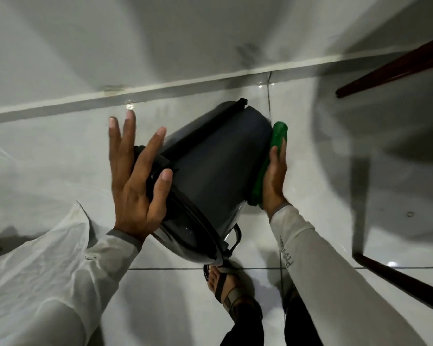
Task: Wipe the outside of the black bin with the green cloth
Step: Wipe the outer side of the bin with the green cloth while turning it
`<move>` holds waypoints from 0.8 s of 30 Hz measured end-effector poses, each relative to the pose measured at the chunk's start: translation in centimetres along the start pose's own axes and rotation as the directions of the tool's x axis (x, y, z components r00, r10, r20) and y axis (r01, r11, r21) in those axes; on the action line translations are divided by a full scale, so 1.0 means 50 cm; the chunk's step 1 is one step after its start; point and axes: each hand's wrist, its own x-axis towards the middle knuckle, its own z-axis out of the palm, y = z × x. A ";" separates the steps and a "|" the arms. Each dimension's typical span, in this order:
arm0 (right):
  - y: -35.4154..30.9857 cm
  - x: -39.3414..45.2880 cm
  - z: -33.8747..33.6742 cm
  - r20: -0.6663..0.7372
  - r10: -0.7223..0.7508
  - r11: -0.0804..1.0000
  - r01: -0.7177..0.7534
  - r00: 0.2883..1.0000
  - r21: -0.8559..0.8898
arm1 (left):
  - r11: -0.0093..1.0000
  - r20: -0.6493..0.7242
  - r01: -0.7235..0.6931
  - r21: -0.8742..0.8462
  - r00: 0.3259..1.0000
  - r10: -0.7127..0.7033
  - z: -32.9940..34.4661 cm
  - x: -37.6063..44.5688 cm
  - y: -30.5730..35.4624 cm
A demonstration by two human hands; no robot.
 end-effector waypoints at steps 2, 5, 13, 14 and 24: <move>-0.016 -0.042 0.015 0.048 -0.017 1.000 0.017 0.999 -0.006 | 0.999 -0.023 0.046 -0.008 0.999 -0.046 -0.006 0.001 -0.005; -0.042 -0.117 0.047 0.189 -0.150 0.960 0.188 0.970 -0.206 | 0.991 -0.042 0.126 -0.038 0.991 -0.127 -0.014 0.014 -0.012; -0.049 -0.205 0.068 0.583 -0.503 0.575 0.751 0.638 -0.326 | 0.981 -0.039 0.185 -0.056 0.981 -0.188 -0.021 0.030 -0.025; -0.049 -0.195 0.071 0.585 -0.522 0.548 0.770 0.621 -0.329 | 0.977 -0.046 0.204 -0.062 0.977 -0.207 -0.021 0.030 -0.027; -0.037 -0.118 0.064 0.326 -0.424 0.761 0.528 0.845 -0.378 | 0.993 -0.006 0.114 0.011 0.993 -0.114 -0.012 0.043 -0.016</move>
